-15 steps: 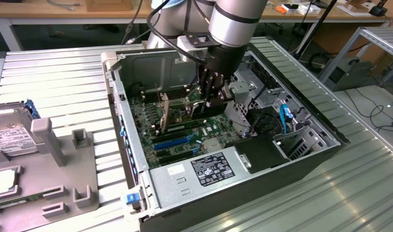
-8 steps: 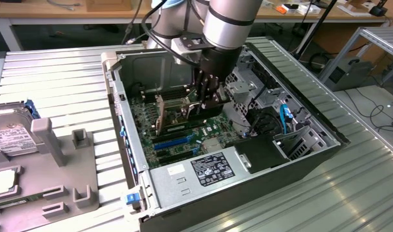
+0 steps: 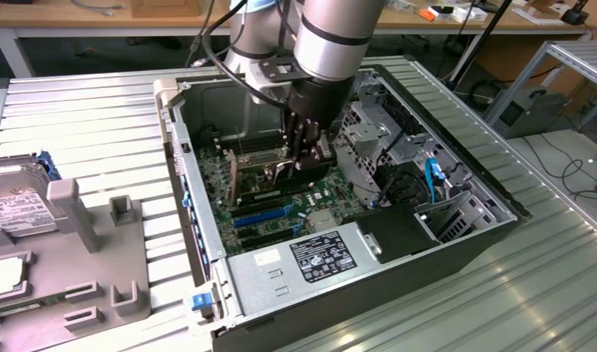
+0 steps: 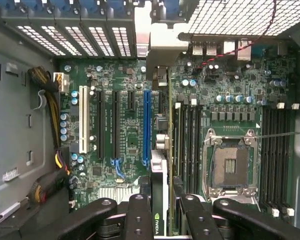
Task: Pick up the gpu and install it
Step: 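Insert the gpu into the slot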
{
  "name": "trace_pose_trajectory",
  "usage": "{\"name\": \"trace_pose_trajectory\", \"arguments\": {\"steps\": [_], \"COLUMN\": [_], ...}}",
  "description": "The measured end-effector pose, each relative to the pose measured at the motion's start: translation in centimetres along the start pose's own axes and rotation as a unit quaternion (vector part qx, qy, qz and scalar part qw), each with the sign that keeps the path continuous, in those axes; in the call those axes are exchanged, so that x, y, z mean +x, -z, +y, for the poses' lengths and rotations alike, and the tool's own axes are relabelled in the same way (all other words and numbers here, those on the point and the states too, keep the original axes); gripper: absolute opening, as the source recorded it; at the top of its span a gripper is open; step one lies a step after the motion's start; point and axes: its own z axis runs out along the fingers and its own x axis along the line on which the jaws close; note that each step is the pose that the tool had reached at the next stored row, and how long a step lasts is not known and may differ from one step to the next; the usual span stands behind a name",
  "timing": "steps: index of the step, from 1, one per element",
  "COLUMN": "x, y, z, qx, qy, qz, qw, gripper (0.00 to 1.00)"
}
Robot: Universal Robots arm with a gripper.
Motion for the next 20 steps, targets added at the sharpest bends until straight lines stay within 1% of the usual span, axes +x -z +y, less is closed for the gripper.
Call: {"name": "trace_pose_trajectory", "arguments": {"steps": [1,3,13,18,20], "x": [0.0,0.0,0.2,0.6,0.7], "y": [-0.16,-0.39,-1.66,-2.08,-2.27], "z": [0.31,0.62,1.87,2.25,2.57], "qx": [0.0,-0.0001,0.0,0.0,-0.0001], "qy": [0.0,0.0,0.0,0.0,0.0], "qz": [0.0,0.0001,0.0001,0.0,0.0], "qw": [1.0,1.0,1.0,1.0,1.0], "gripper": [0.27,0.27,0.27,0.27,0.27]}}
